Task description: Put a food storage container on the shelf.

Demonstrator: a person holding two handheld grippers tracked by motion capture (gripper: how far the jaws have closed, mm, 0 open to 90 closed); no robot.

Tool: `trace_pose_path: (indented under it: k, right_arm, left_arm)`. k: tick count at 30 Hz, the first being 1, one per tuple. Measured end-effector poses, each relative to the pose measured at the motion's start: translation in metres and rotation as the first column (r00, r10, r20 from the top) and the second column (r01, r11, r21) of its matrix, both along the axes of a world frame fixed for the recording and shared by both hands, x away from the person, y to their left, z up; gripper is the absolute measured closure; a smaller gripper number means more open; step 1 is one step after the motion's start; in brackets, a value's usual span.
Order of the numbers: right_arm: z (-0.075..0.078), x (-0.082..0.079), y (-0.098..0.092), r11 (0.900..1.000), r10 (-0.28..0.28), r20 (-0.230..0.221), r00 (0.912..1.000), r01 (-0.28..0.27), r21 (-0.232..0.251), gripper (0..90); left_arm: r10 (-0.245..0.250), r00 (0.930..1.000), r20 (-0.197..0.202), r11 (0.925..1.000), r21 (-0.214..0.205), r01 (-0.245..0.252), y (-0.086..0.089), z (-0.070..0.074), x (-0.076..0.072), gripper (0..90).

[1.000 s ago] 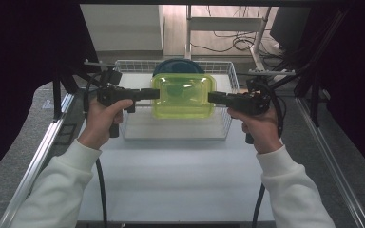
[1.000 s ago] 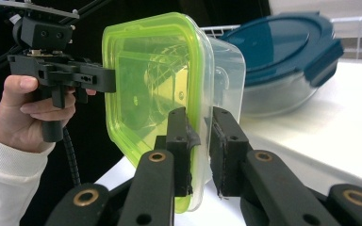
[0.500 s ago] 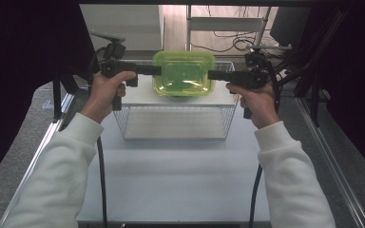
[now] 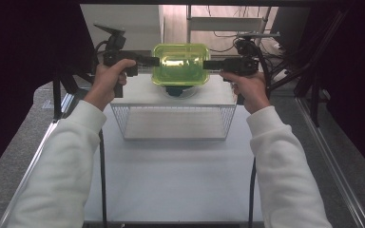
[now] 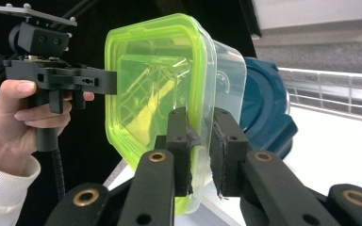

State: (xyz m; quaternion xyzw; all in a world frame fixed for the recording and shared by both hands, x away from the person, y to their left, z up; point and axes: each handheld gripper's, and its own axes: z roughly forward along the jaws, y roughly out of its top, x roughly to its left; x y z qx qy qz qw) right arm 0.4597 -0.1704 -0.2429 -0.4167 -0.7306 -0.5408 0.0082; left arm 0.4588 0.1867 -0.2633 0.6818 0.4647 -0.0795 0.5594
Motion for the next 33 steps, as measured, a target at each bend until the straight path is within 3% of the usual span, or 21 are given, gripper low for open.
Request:
trace_pose_path:
  k: [9,11,12,13,14,20,21,22,23,25,27,30,32,33]
  right_arm:
    - [-0.008,0.024,0.002,0.9987,-0.049,-0.074,0.9960,0.050,0.011,74.9]
    - [-0.012,0.030,0.003,0.9974,-0.065,-0.103,0.9925,0.068,0.024,73.2]
    - [-0.016,0.036,0.004,0.9955,-0.076,-0.140,0.9873,0.083,0.045,71.0]
    - [-0.016,0.036,0.004,0.9955,-0.076,-0.140,0.9873,0.083,0.045,71.0]
    - [-0.020,0.039,0.004,0.9923,-0.084,-0.169,0.9820,0.098,0.075,69.5]
    - [-0.025,0.042,0.003,0.9874,-0.095,-0.192,0.9768,0.117,0.107,66.5]
    - [-0.024,0.042,0.004,0.9871,-0.097,-0.186,0.9778,0.118,0.108,60.5]
    - [-0.024,0.042,0.004,0.9871,-0.097,-0.186,0.9778,0.118,0.108,60.5]
    - [-0.024,0.042,0.005,0.9871,-0.099,-0.180,0.9787,0.119,0.107,55.5]
    - [-0.023,0.041,0.006,0.9857,-0.109,-0.157,0.9816,0.127,0.111,44.6]
    - [-0.019,0.037,0.003,0.9838,-0.128,-0.100,0.9868,0.139,0.113,33.5]
    - [-0.015,0.032,-0.001,0.9834,-0.136,-0.059,0.9889,0.142,0.113,28.6]
    - [-0.007,0.018,-0.011,0.9858,-0.124,0.017,0.9922,0.121,0.117,25.1]
    - [-0.007,0.018,-0.011,0.9858,-0.124,0.017,0.9922,0.121,0.117,25.1]
  left_arm:
    - [0.021,0.9987,-0.046,0.9979,-0.061,-0.023,0.002,-0.010,0.022,73.9]
    - [0.036,0.9978,-0.056,0.9972,-0.063,-0.040,0.002,-0.012,0.026,73.6]
    - [0.046,0.9968,-0.065,0.9967,-0.064,-0.050,0.001,-0.013,0.027,72.8]
    - [0.053,0.9960,-0.072,0.9965,-0.061,-0.058,0.001,-0.015,0.029,72.8]
    - [0.062,0.9950,-0.079,0.9956,-0.066,-0.067,0.001,-0.018,0.032,71.5]
    - [0.078,0.9943,-0.073,0.9929,-0.084,-0.084,-0.001,-0.023,0.035,67.5]
    - [0.096,0.9933,-0.063,0.9921,-0.075,-0.101,-0.002,-0.024,0.035,63.1]
    - [0.096,0.9933,-0.063,0.9921,-0.075,-0.101,-0.002,-0.024,0.035,57.9]
    - [0.112,0.9922,-0.055,0.9912,-0.065,-0.115,-0.002,-0.025,0.035,57.9]
    - [0.138,0.9896,-0.042,0.9884,-0.060,-0.140,-0.001,-0.024,0.034,45.7]
    - [0.157,0.9876,-0.011,0.9864,-0.049,-0.157,0.000,-0.022,0.031,31.2]
    - [0.154,0.9870,0.044,0.9878,-0.029,-0.153,0.005,-0.016,0.020,25.5]
    - [0.177,0.9797,0.093,0.9841,-0.026,-0.176,0.013,-0.010,0.002,22.2]
    - [0.177,0.9797,0.093,0.9841,-0.026,-0.176,0.013,-0.010,0.002,21.2]
